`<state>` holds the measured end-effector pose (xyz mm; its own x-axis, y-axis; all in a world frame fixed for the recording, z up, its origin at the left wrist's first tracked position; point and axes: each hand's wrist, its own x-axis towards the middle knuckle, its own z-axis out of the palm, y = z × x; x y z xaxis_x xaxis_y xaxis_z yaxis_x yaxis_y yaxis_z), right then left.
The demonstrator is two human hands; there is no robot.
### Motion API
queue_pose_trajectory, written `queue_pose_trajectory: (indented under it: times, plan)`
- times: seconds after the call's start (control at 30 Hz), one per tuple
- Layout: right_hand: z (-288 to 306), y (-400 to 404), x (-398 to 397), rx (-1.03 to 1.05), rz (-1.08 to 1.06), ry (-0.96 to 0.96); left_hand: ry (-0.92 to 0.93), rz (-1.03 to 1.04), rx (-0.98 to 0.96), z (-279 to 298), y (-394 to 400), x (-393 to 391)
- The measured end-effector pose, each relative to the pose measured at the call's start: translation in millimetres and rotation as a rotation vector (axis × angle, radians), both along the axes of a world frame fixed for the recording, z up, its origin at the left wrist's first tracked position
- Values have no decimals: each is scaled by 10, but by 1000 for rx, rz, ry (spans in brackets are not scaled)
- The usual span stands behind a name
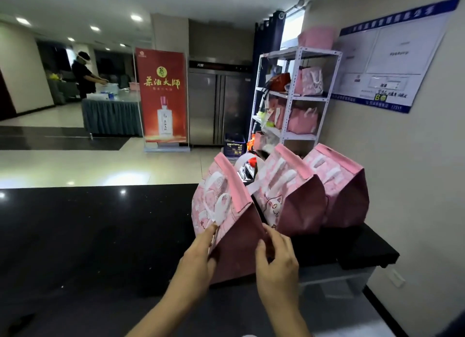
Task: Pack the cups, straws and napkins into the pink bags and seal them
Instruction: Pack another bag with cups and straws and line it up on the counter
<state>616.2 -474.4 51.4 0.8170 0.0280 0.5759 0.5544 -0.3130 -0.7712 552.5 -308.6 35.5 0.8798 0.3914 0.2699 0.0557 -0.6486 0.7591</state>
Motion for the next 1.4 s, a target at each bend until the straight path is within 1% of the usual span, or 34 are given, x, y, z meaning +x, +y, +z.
queue_pose_trajectory:
  times: [0.33,0.5,0.63,0.7,0.8,0.87,1.0,1.13,1.23,1.4]
  plan:
    - [-150,-38,858,-39,22,105,13,-24,-41,57,12,890]
    - [-243,-62,999,-70,41,128,0,-17,-27,34,47,989]
    - [-270,-100,951,-63,53,140,3,-16,-35,31,42,916]
    - [-291,-136,874,-42,55,130,5,5,-5,13,43,798]
    - [-423,-212,641,-22,56,157,-1,30,118,-43,-15,468]
    - [-526,-242,431,-75,69,156,14,54,233,-93,-50,193]
    - [-770,-199,32,-211,130,29,47,105,483,-285,-75,-361]
    - [-876,-64,-371,-328,221,-58,104,210,644,-375,-128,-947]
    - [-931,114,-728,-411,295,-85,149,285,687,-415,-133,-1414]
    - [-998,472,-1408,-536,429,-104,233,407,646,-506,-45,-2200]
